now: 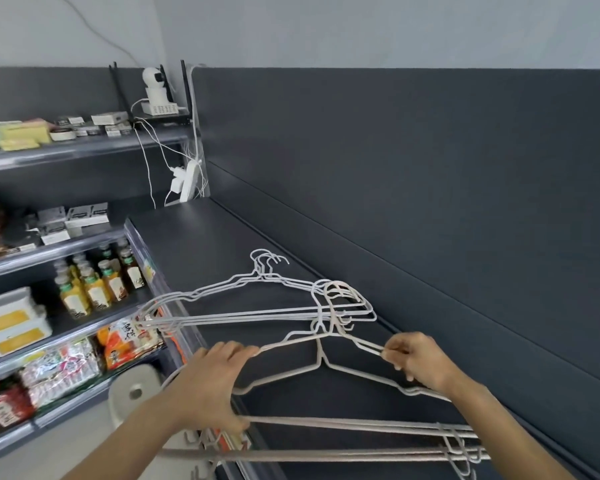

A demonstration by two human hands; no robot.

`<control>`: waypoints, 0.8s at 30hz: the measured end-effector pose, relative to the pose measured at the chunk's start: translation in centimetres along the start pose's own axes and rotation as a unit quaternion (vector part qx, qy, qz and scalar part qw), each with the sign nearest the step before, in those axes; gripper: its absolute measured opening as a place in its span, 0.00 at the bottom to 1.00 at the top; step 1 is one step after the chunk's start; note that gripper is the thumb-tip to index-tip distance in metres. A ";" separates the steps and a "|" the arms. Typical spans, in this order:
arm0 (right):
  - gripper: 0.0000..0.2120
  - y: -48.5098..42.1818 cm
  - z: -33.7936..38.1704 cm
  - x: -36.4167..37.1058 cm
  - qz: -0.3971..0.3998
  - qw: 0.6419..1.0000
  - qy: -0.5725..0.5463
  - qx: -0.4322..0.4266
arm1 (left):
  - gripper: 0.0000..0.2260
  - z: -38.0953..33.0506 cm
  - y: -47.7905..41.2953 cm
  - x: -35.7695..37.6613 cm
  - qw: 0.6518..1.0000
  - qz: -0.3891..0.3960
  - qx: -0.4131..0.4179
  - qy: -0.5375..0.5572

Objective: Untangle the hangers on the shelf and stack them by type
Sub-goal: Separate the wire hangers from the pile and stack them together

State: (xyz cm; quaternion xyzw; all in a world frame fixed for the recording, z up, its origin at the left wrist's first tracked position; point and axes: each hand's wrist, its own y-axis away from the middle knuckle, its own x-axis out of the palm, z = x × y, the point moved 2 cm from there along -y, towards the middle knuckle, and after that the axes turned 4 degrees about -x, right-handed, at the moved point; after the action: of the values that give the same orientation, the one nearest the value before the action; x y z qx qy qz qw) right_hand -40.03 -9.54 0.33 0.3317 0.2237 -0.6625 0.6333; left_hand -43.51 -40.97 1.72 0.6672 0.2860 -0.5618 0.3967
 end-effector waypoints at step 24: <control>0.23 -7.4 5.1 2.9 -0.127 0.971 0.200 -0.013 | 0.46 16.3 -9.8 -2.9 0.990 -0.020 -0.077 0.116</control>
State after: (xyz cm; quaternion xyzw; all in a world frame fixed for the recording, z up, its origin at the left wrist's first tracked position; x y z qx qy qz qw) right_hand -48.04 -14.42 0.79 0.4180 0.3944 -0.6550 0.4905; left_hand -60.75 -49.57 1.63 0.6890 0.3861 -0.4651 0.3999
